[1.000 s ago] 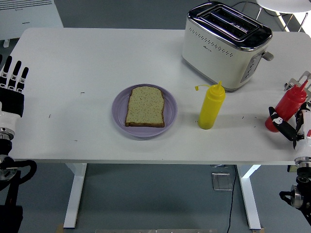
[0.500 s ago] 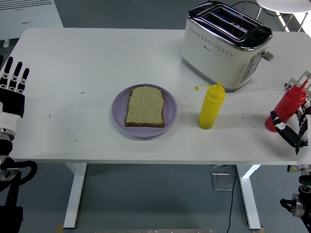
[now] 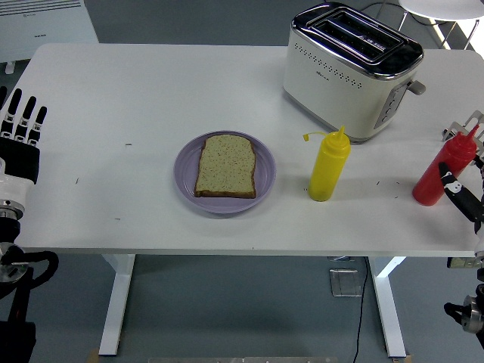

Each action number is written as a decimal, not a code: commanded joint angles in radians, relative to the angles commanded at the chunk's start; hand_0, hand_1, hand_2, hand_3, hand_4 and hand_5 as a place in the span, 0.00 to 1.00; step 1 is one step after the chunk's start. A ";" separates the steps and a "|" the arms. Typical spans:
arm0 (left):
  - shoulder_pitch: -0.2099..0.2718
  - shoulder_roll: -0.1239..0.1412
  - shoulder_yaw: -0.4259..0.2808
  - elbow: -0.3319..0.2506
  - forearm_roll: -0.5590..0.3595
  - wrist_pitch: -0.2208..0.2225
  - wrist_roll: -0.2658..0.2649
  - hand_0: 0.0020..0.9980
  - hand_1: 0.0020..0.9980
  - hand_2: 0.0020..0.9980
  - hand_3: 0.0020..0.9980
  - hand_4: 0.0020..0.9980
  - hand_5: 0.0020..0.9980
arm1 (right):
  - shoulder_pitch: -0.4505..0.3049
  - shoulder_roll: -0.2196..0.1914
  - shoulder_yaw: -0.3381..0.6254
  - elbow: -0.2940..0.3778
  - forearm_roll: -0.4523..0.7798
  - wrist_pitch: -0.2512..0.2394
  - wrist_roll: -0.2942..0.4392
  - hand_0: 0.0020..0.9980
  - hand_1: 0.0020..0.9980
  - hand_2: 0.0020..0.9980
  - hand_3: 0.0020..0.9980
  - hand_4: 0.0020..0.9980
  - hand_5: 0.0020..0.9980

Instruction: Pick up the cup,pour liquid into bread,place the cup on the desk

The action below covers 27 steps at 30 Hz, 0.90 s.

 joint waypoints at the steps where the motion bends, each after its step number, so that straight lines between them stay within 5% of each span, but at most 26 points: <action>1: 0.000 0.000 0.000 0.000 0.000 0.000 0.000 0.80 0.78 0.80 0.72 0.47 1.00 | -0.002 0.000 0.004 0.005 -0.004 0.000 -0.001 0.97 0.86 0.98 1.00 0.87 0.27; 16: -0.008 0.001 -0.003 0.001 0.002 0.000 0.001 0.80 0.78 0.80 0.72 0.47 1.00 | -0.031 -0.002 0.033 0.134 -0.042 -0.038 -0.002 0.99 0.86 0.98 1.00 0.86 0.27; 27: -0.007 0.000 -0.006 0.000 0.002 0.000 -0.001 0.80 0.78 0.80 0.72 0.47 1.00 | -0.028 -0.011 0.108 0.162 -0.017 -0.044 0.017 0.99 0.86 0.98 1.00 0.86 0.27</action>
